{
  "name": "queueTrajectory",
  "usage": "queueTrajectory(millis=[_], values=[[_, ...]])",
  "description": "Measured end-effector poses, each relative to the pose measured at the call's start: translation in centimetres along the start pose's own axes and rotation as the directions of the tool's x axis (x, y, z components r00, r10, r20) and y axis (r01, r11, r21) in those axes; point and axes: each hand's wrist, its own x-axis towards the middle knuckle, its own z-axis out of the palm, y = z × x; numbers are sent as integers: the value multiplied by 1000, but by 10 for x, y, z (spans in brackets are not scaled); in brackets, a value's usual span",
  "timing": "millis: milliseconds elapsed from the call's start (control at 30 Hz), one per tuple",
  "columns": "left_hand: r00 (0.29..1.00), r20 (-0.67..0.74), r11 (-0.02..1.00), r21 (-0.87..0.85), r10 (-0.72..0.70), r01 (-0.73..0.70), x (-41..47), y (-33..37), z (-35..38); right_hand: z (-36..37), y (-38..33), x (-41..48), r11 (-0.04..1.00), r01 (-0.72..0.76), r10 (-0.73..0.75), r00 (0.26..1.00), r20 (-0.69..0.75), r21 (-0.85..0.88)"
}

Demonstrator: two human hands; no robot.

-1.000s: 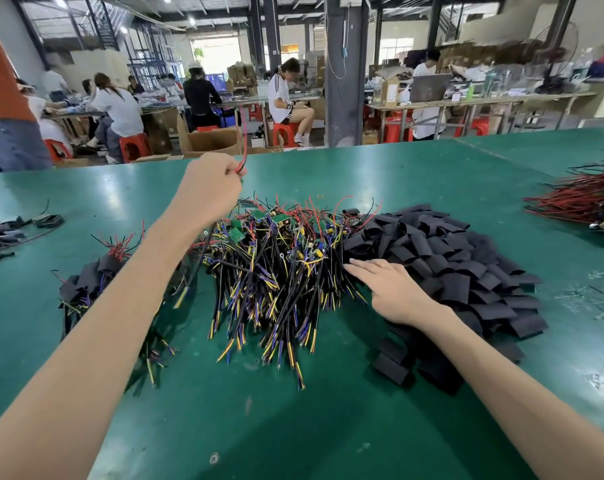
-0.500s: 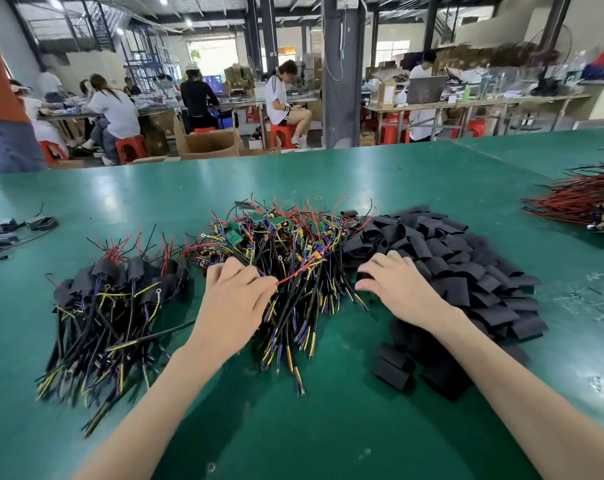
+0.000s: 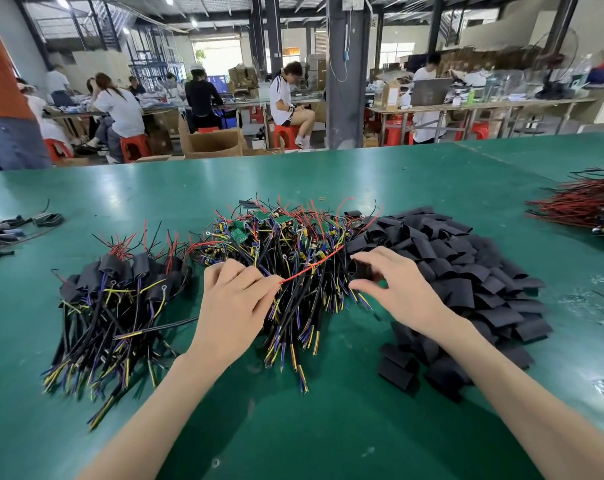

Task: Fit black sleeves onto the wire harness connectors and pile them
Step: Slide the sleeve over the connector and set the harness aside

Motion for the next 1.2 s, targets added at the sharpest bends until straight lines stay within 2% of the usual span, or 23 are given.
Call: queueTrajectory(millis=[133,533,833,1200], values=[[1000,-3,1000,11,15,-15,-1,2,0,-3,-6,1,999,25,-23,999,-42,30],[998,-57,1000,29,10,-9,0,2,0,-5,-8,2,999,39,-39,998,-50,7],[998,-38,995,94,45,-41,0,2,0,-6,-12,1,999,44,-44,998,-50,8],[993,-9,985,134,115,-113,2,6,0,-10,-16,2,999,12,-7,991,-132,43]])
